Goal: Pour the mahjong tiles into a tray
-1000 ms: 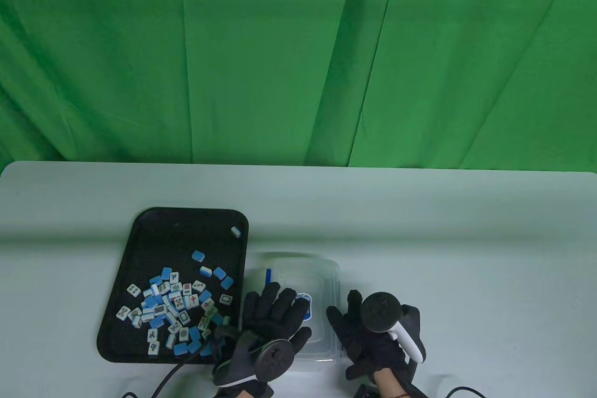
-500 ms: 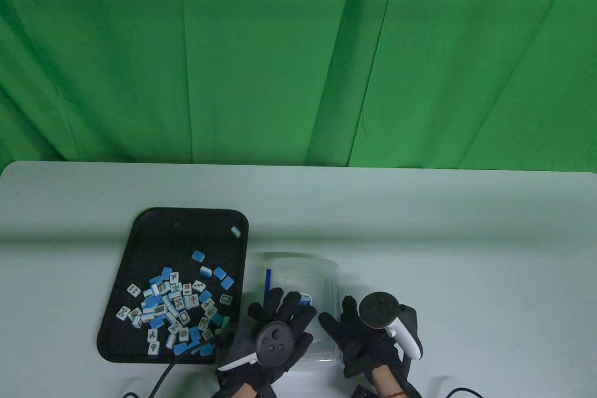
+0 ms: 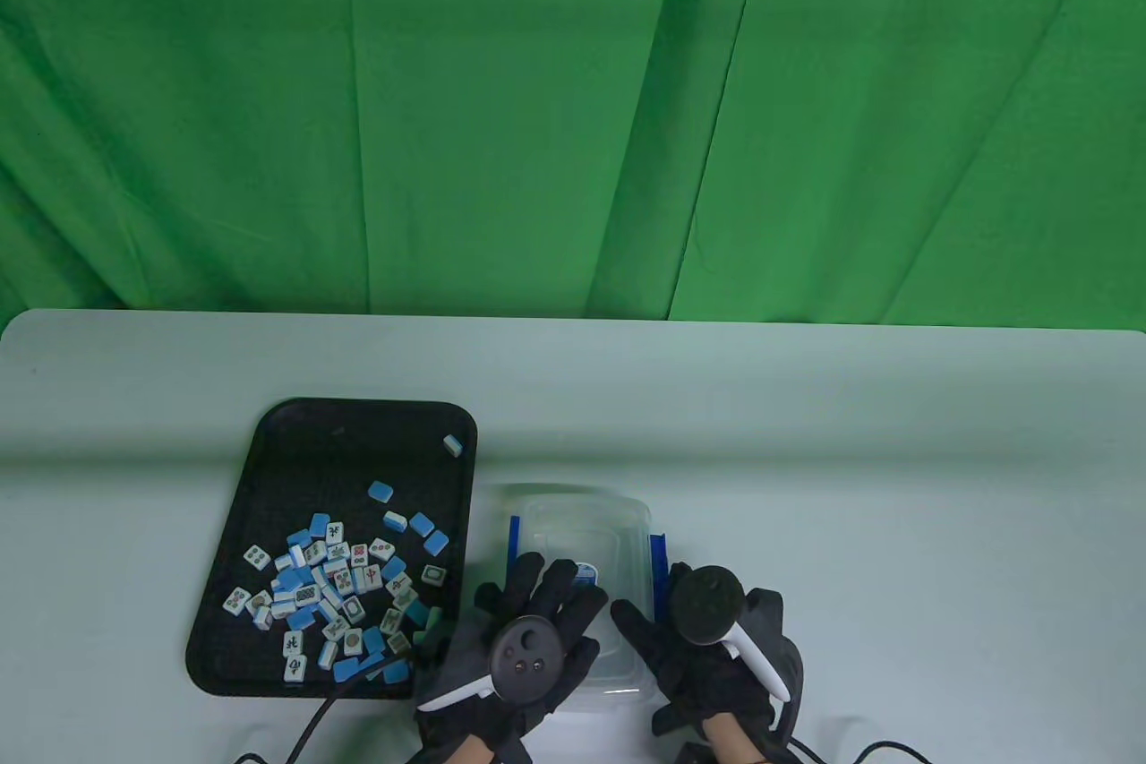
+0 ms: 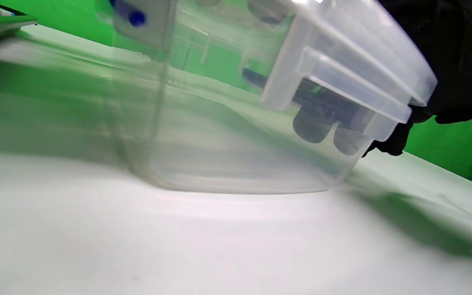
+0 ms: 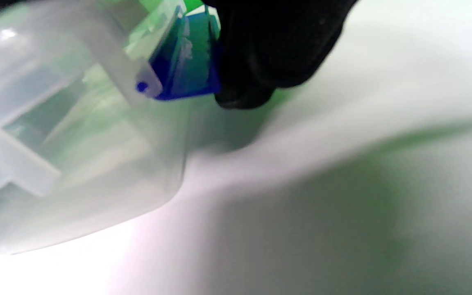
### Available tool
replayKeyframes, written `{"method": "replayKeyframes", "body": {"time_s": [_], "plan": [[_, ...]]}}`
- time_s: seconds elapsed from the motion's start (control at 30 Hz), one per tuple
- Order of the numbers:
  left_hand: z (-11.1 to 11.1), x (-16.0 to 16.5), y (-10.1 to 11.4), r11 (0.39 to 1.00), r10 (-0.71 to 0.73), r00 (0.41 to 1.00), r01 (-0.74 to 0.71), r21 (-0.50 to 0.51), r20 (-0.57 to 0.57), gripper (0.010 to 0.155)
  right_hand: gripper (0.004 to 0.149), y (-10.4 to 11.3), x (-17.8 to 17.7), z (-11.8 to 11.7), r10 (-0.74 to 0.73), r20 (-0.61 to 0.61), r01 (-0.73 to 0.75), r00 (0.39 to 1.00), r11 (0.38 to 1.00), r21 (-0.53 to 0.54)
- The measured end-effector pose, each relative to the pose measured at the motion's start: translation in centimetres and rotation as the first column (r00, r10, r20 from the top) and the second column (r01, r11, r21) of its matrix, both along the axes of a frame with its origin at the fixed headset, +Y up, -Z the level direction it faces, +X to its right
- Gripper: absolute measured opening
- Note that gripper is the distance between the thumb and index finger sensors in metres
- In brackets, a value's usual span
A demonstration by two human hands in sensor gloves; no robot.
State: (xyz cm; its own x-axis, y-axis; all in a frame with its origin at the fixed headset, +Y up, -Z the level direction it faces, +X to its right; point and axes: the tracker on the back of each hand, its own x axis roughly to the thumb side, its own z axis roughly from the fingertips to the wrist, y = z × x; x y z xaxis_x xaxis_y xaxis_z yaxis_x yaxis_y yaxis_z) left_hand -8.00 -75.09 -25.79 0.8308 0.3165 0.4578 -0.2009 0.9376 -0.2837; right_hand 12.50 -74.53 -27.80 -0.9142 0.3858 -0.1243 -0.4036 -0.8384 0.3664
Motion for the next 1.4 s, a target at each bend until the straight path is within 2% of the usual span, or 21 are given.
{"method": "replayKeyframes", "body": {"time_s": [0.33,1.4], "plan": [[-0.1,0.0,-0.1,1.0,0.003,1.0,-0.003,-0.007,-0.004,0.059,0.093,1.1,-0.4,0.5,0.105,0.008,-0.105,0.994,0.992,0.075],[-0.1,-0.1,-0.1,1.0,0.009,1.0,-0.009,-0.012,-0.007,0.059,0.074,1.5,-1.5,0.8,0.201,-0.032,-0.196,0.979,0.974,0.11]]}}
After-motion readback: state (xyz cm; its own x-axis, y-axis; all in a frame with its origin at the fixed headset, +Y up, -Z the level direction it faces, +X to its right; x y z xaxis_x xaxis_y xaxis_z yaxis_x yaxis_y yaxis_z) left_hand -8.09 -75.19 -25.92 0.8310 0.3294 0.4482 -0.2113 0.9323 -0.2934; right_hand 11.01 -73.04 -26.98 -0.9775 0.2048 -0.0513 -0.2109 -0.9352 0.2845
